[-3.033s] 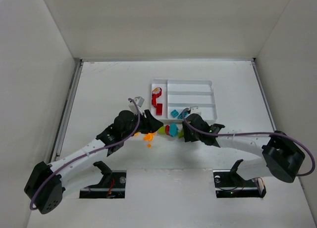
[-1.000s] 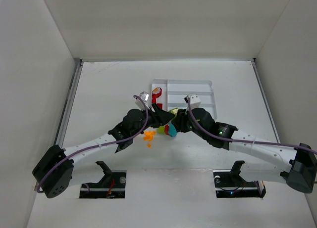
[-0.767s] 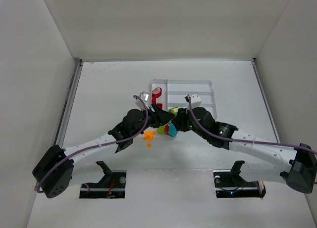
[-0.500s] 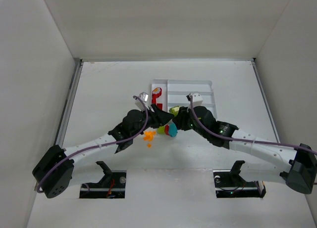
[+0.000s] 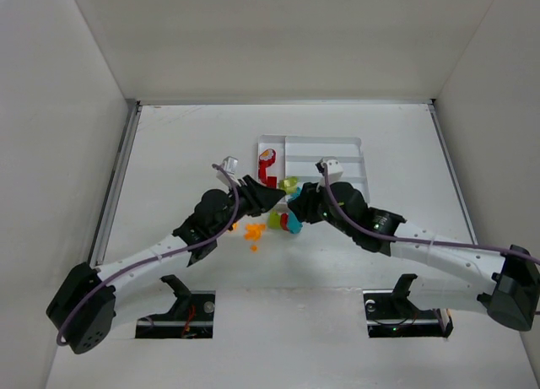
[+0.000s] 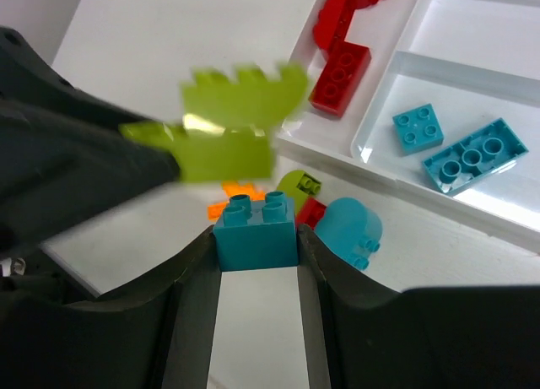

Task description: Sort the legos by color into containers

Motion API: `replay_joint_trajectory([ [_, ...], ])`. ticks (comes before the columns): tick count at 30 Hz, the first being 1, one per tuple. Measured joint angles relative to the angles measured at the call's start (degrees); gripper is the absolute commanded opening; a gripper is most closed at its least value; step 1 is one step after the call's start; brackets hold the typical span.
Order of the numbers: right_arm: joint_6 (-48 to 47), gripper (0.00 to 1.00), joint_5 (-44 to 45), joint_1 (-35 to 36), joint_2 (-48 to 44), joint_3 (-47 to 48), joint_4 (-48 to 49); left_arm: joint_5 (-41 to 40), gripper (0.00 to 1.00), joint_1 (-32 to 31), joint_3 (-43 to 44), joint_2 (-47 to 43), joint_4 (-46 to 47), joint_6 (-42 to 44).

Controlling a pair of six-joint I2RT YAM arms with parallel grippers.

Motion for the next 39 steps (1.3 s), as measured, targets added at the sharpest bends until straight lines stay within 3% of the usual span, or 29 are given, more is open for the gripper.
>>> replay_joint_trajectory([
  [5, 0.0, 0.30, 0.2, -0.2, -1.1, -1.3, -0.4, -2.7, 0.11, 6.4, -1.3, -4.0, -1.1, 0.1],
  [11, 0.0, 0.30, 0.1, -1.0, -1.3, -2.0, -0.6, -2.6, 0.12, 9.9, -1.3, -6.1, -2.2, 0.3],
  [20, 0.4, 0.34, 5.9, -16.4, 7.9, -2.1, -0.2, 3.7, 0.13, 7.8, -1.6, -4.9, -3.0, 2.4],
  [23, 0.7, 0.41, 7.1, -19.0, 11.5, -2.1, -0.1, 6.5, 0.13, 7.1, -2.5, -4.9, -3.1, 3.2],
  [27, 1.1, 0.63, 8.3, -20.5, 14.6, -2.1, 0.2, 9.7, 0.13, 6.4, -3.7, -4.9, -3.4, 4.3],
  [30, 1.1, 0.72, 8.9, -21.1, 14.8, -2.1, 1.2, 11.3, 0.14, 6.0, -4.4, -4.9, -3.5, 4.8],
  [35, 0.7, 0.74, 9.1, -21.2, 12.7, -2.2, 2.2, 13.2, 0.14, 5.7, -5.0, -5.0, -3.4, 5.4],
  [39, -0.1, 0.77, 4.8, -19.4, 3.6, -5.7, 6.7, 15.0, 0.14, 5.8, -5.0, -5.5, -3.1, 5.1],
])
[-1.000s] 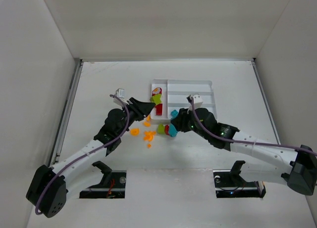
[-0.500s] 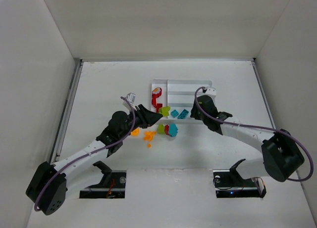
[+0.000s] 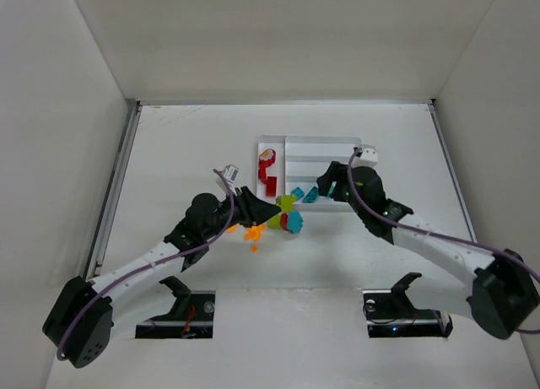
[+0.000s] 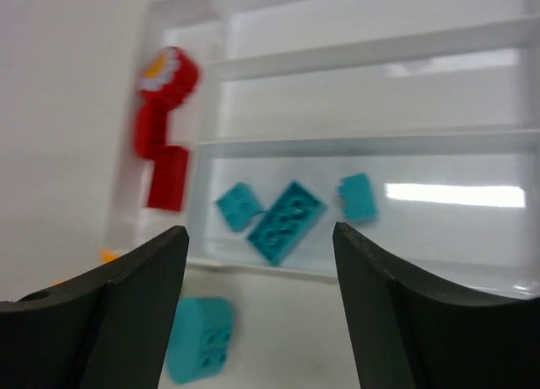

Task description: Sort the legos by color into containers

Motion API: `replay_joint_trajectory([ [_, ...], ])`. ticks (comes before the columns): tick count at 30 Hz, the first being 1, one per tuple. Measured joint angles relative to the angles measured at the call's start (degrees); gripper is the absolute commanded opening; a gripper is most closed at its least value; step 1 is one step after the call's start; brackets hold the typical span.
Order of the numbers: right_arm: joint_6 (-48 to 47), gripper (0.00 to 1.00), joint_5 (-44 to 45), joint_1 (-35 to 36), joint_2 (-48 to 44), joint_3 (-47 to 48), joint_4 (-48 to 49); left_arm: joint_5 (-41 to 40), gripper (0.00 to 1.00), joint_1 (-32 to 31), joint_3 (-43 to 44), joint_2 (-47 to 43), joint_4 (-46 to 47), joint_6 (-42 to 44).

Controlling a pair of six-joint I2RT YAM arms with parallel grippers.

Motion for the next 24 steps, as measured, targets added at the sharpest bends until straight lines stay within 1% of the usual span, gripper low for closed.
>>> replay_joint_trajectory([
  [2, 0.1, 0.79, -5.0, 1.1, -5.5, -3.0, 4.3, 0.9, 0.14, 0.1, 0.0, -0.2, 0.5, -0.7],
  [4, 1.4, 0.83, -11.7, 1.3, -8.8, -5.5, 9.5, 1.9, 0.14, 0.4, 0.0, -0.2, 1.2, -1.7],
  [7, 5.0, 0.91, -20.6, 1.0, -9.1, -7.9, 16.4, 3.3, 0.14, 0.8, 0.0, -0.3, 2.4, -3.8],
  [9, 7.5, 0.95, -24.9, 1.0, -8.3, -9.2, 20.1, 4.0, 0.14, 1.1, 0.0, -0.4, 3.3, -5.1],
  [12, 11.1, 0.97, -29.1, 1.8, -7.1, -10.0, 24.6, 4.7, 0.14, 1.2, 0.0, -0.5, 5.2, -6.8],
  [18, 15.1, 0.96, -33.7, 4.0, -5.7, -10.0, 30.4, 4.9, 0.14, 0.6, 0.0, -0.4, 7.1, -8.2],
  [24, 16.0, 0.84, -35.8, 6.2, -4.1, -10.0, 32.4, 5.0, 0.14, 0.2, -0.5, -0.1, 8.7, -8.8],
])
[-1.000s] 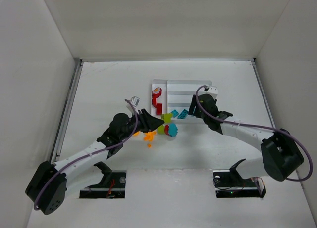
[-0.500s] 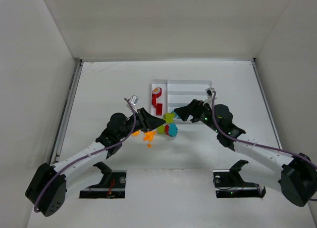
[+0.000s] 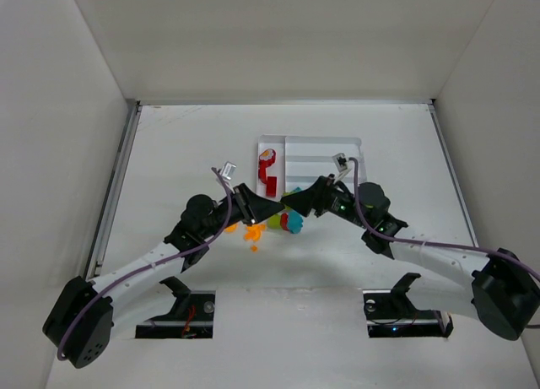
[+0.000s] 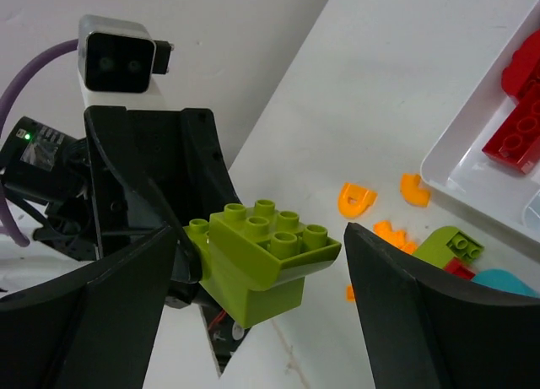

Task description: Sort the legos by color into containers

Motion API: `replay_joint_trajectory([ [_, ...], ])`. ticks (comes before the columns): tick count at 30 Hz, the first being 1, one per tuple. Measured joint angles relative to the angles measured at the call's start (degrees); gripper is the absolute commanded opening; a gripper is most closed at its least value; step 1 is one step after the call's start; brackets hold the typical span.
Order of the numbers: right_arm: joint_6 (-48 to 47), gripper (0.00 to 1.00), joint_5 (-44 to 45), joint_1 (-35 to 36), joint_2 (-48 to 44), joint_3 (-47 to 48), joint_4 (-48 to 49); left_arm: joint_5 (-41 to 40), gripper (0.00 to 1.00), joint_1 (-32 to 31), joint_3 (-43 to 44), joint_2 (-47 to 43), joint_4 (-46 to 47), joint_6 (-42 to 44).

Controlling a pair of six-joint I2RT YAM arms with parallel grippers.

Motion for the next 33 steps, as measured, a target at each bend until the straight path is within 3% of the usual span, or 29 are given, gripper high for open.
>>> replay_joint_trajectory([
  [18, 1.7, 0.70, -2.2, -0.6, 0.1, -1.4, 7.1, 1.1, 0.14, -0.4, -0.6, 1.0, 5.3, -4.0],
  [27, 4.0, 0.53, -3.0, -2.9, 0.1, -3.5, 11.3, 1.7, 0.14, -0.4, -1.4, 1.2, 6.6, -5.5],
  [29, 4.5, 0.53, -3.2, -3.1, 0.1, -3.5, 12.0, 1.9, 0.14, -0.6, -1.4, 1.1, 7.0, -5.7],
  [33, 5.2, 0.63, -3.8, -3.2, 0.2, -3.5, 12.6, 1.9, 0.14, -0.6, -1.4, 0.9, 7.2, -5.7],
])
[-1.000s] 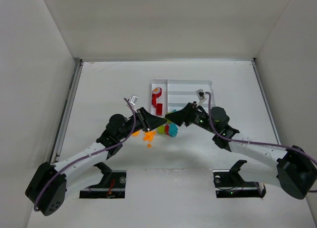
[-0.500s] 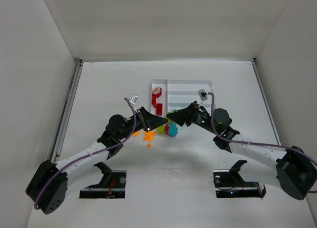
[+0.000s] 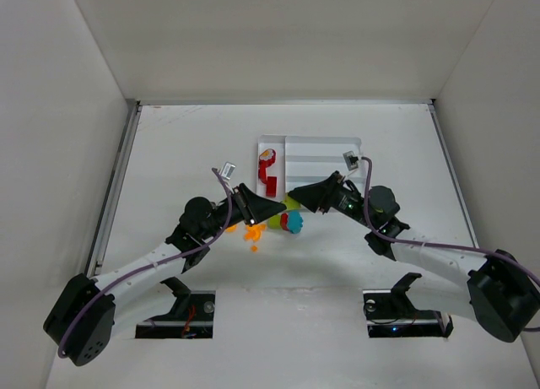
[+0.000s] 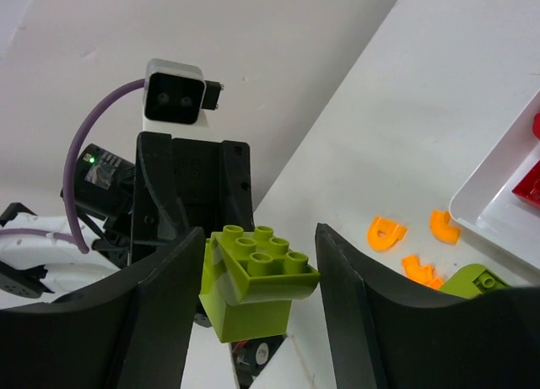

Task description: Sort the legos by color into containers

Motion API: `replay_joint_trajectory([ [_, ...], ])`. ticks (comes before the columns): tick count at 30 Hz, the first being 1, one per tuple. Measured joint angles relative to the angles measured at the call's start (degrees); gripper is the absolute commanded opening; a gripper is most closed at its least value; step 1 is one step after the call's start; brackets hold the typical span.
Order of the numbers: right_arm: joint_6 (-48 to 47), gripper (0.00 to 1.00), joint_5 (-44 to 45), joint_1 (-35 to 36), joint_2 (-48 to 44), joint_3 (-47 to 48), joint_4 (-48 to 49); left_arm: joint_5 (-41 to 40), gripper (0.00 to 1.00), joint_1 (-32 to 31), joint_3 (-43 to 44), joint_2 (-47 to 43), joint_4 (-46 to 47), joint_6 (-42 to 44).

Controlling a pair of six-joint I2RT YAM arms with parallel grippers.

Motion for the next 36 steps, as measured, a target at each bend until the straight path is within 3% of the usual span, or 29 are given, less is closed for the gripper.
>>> replay_joint_trajectory([
  [7, 0.1, 0.55, -0.9, 0.0, 0.9, 0.0, 0.9, 0.0, 0.14, 0.0, 0.0, 0.0, -0.2, 0.0],
  [17, 0.9, 0.57, -3.2, -0.7, 1.5, 0.0, 0.9, 0.1, 0.14, 0.3, -0.1, 0.0, -0.3, 0.0],
  [24, 1.7, 0.43, -3.6, -0.8, 2.0, 0.0, 1.2, 0.7, 0.14, 0.3, -0.5, 0.3, 0.2, -0.3],
  [36, 2.4, 0.38, -5.6, -2.6, 1.7, 0.1, 1.2, -0.1, 0.13, -1.0, -0.8, 0.8, 1.5, -0.4],
])
